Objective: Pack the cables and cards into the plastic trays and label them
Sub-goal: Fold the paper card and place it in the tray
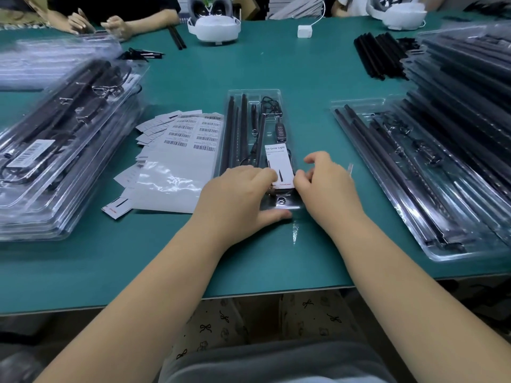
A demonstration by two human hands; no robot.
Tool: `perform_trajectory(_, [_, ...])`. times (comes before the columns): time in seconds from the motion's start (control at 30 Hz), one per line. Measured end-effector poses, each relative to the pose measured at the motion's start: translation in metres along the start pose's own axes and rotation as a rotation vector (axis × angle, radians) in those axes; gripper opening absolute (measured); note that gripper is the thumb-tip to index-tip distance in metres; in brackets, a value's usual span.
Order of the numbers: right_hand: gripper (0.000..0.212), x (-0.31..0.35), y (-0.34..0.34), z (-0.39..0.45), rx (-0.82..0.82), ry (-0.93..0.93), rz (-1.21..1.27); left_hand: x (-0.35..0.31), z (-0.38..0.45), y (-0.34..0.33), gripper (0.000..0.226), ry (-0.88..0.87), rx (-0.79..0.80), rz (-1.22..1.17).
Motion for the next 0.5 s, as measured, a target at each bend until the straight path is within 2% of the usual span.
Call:
perform_trajectory(0.07, [0.028, -0.005, 0.002, 0.0, 0.007, -0.054, 0.042, -0.004, 0.001, 0.006, 0.046, -0.041, -0.083, 0.025])
perform_trajectory(0.27, [0.009, -0.01, 0.007, 0.006, -0.006, -0.082, 0.207, 0.007, 0.003, 0.006, 0.058, 0.036, -0.026, 0.048])
perform_trajectory(0.37, [0.014, -0.018, 0.006, 0.006, 0.024, -0.175, 0.361, 0.006, 0.003, 0.001, 0.06, 0.027, 0.026, 0.057])
perform_trajectory(0.43, [0.02, -0.022, 0.007, 0.004, 0.07, -0.233, 0.465, 0.006, 0.004, 0.001, 0.054, 0.034, 0.039, 0.044])
perform_trajectory(0.5, [0.023, -0.02, 0.005, 0.0, 0.17, -0.206, 0.463, 0.002, 0.005, 0.0, 0.045, 0.014, 0.04, 0.046])
Point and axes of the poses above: each hand's wrist, its own z-axis towards the middle knuckle, its own y-axis out of the back of the hand, x = y × z, the point moved 10 cm from there along z, towards the middle knuckle, and after that the axes turned 14 degrees about -x, right-handed, at the moved point
